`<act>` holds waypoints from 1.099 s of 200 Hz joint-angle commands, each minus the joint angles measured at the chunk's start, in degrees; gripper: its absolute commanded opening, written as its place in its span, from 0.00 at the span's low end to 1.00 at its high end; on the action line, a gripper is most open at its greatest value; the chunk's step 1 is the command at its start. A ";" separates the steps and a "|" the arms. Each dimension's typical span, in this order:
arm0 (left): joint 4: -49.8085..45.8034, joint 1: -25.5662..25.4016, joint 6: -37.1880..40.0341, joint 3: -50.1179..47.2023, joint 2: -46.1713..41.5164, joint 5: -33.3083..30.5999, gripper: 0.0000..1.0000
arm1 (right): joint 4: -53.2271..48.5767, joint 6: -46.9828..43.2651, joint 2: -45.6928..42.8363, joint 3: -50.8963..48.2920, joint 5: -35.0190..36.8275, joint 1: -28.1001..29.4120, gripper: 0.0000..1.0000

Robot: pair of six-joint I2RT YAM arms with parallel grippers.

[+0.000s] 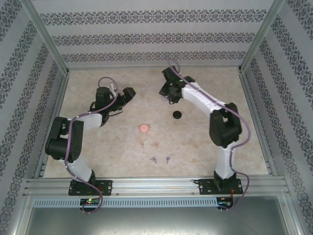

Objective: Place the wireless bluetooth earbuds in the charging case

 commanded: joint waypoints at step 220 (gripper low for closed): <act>35.27 -18.62 -5.31 15.82 21.01 0.08 0.57 | 18.40 21.52 -16.04 -15.24 -1.04 0.89 0.40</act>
